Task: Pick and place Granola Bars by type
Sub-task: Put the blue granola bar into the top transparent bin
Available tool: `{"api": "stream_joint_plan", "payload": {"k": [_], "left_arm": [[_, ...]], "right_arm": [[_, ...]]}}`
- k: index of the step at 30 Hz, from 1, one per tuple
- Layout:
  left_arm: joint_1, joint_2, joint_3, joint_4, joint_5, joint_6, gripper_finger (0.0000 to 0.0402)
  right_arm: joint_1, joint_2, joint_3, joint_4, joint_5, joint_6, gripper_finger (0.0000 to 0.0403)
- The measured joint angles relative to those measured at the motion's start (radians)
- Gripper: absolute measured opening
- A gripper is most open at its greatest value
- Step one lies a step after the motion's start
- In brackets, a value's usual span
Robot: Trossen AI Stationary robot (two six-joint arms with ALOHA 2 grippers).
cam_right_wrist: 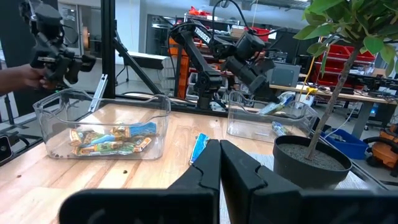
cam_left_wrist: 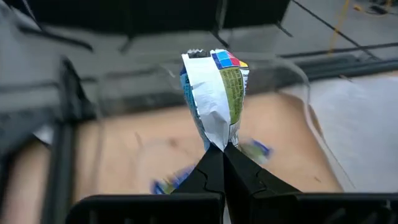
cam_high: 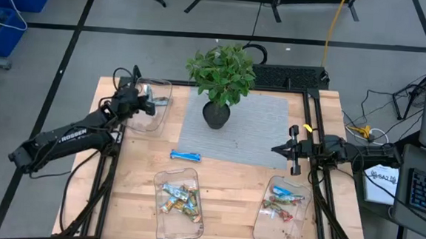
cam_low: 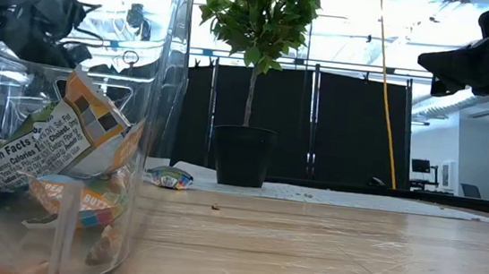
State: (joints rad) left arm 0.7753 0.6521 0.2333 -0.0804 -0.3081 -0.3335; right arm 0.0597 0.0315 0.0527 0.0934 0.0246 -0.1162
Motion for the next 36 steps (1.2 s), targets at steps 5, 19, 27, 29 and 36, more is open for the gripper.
{"api": "stream_joint_plan", "payload": {"k": [5, 19, 27, 29, 36], "left_arm": [[-0.047, 0.000, 0.000, 0.070, -0.121, 0.072, 0.0000], [-0.065, 0.000, 0.000, -0.005, -0.051, 0.012, 0.0004], [-0.065, 0.000, 0.000, -0.006, 0.027, -0.015, 0.0051], [-0.066, 0.000, 0.000, -0.005, 0.026, -0.013, 0.0075], [-0.065, 0.001, 0.000, -0.006, 0.030, -0.011, 0.0167]], "right_arm": [[0.000, 0.000, 0.000, 0.000, 0.000, 0.000, 0.0000], [0.000, 0.000, 0.000, 0.000, 0.000, 0.000, 0.0000], [0.000, 0.000, 0.000, 0.000, 0.000, 0.000, 0.0000], [0.000, 0.000, 0.000, 0.000, 0.000, 0.000, 0.0000], [0.000, 0.000, 0.000, 0.000, 0.000, 0.000, 0.0000]]}}
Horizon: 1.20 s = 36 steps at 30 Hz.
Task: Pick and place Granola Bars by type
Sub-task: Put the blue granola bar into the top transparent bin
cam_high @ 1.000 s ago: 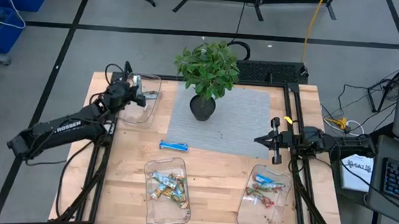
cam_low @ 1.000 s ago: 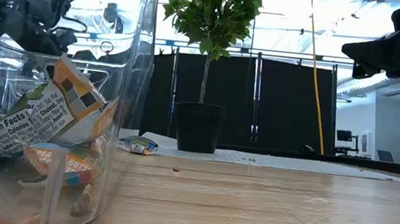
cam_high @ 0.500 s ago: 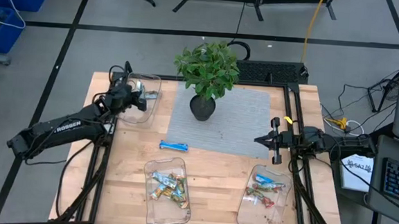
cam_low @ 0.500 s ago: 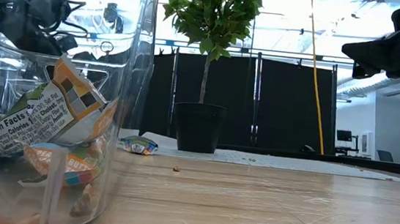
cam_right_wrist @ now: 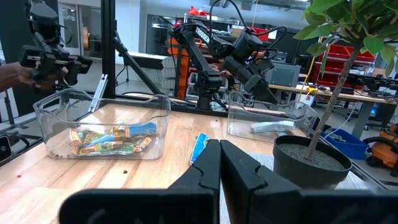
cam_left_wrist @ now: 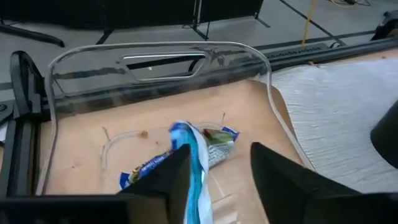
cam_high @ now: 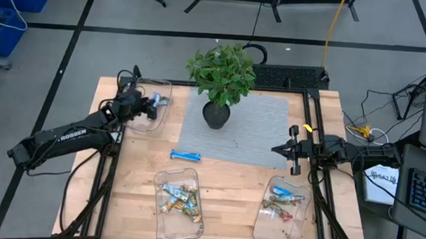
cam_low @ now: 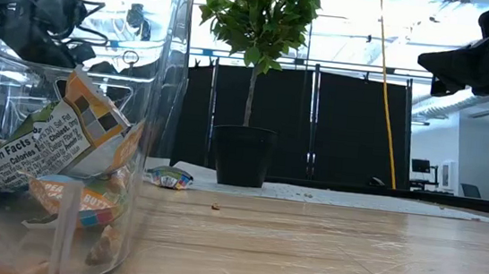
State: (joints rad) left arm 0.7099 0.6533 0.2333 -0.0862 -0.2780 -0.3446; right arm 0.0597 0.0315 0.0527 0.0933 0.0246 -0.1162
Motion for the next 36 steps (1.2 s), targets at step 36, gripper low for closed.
{"api": "stream_joint_plan", "payload": {"k": [36], "left_arm": [[-0.497, 0.034, 0.000, 0.505, 0.675, 0.345, 0.0214]], "right_arm": [[0.000, 0.000, 0.000, 0.000, 0.000, 0.000, 0.0000]]}}
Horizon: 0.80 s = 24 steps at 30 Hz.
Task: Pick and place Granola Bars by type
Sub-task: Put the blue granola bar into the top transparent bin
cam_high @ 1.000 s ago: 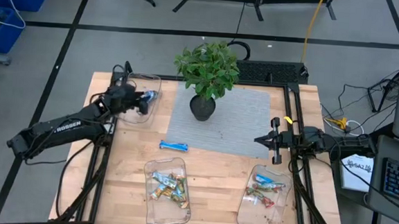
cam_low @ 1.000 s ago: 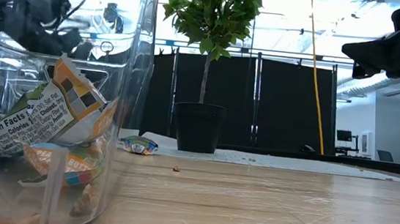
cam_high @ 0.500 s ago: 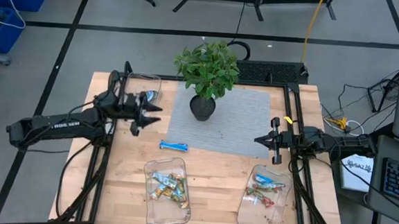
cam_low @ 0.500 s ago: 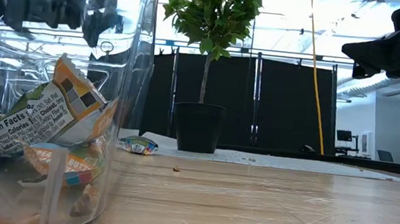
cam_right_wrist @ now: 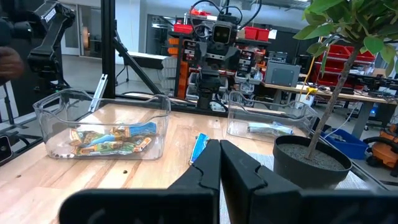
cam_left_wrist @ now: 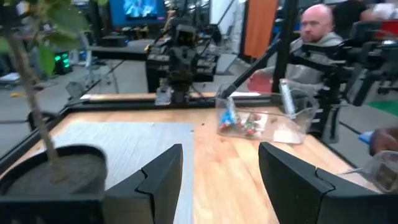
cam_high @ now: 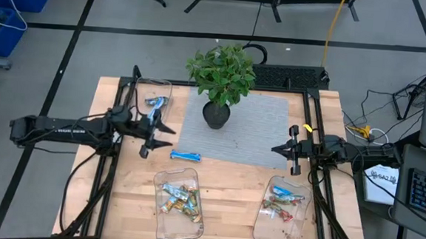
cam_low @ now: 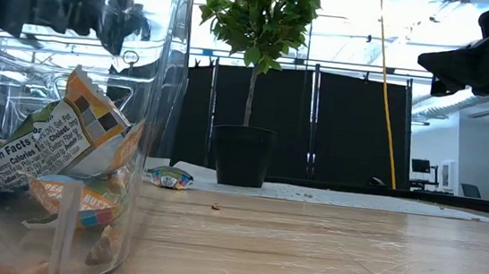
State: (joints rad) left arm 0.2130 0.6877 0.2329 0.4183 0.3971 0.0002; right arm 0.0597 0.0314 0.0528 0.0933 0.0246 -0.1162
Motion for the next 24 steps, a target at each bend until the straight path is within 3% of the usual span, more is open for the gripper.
{"api": "stream_joint_plan", "payload": {"k": [5, 9, 17, 24], "left_arm": [[-0.002, 0.025, 0.000, 0.002, -0.061, -0.016, 0.0214], [-0.013, 0.062, 0.004, 0.015, -0.134, -0.133, 0.0214], [-0.078, 0.247, 0.232, -0.510, -0.342, -0.160, 0.0214], [-0.135, 0.417, 0.371, -0.643, -0.345, -0.140, 0.0214]], "right_arm": [[0.000, 0.000, 0.000, 0.000, 0.000, 0.000, 0.0000], [0.000, 0.000, 0.000, 0.000, 0.000, 0.000, 0.0000], [0.000, 0.000, 0.000, 0.000, 0.000, 0.000, 0.0000], [0.000, 0.000, 0.000, 0.000, 0.000, 0.000, 0.0000]]}}
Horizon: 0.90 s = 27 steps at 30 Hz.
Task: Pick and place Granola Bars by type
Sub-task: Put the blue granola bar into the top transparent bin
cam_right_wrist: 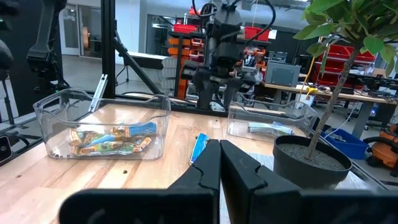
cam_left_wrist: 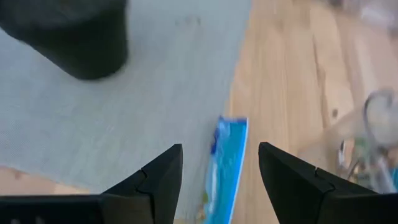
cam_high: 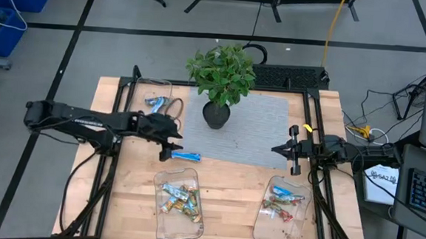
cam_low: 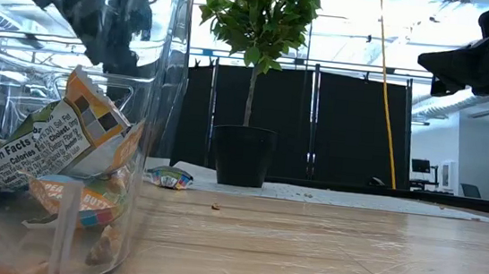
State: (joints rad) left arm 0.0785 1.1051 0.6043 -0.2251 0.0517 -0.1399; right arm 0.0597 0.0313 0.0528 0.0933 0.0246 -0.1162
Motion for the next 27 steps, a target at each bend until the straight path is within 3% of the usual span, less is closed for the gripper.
{"api": "stream_joint_plan", "payload": {"k": [12, 27], "left_arm": [[-0.036, 0.213, 0.028, -0.035, -0.001, -0.025, 0.0213], [-0.049, 0.285, 0.028, -0.030, 0.001, -0.072, 0.0213]], "right_arm": [[0.000, 0.000, 0.000, 0.000, 0.000, 0.000, 0.0000], [0.000, 0.000, 0.000, 0.000, 0.000, 0.000, 0.0000]]}}
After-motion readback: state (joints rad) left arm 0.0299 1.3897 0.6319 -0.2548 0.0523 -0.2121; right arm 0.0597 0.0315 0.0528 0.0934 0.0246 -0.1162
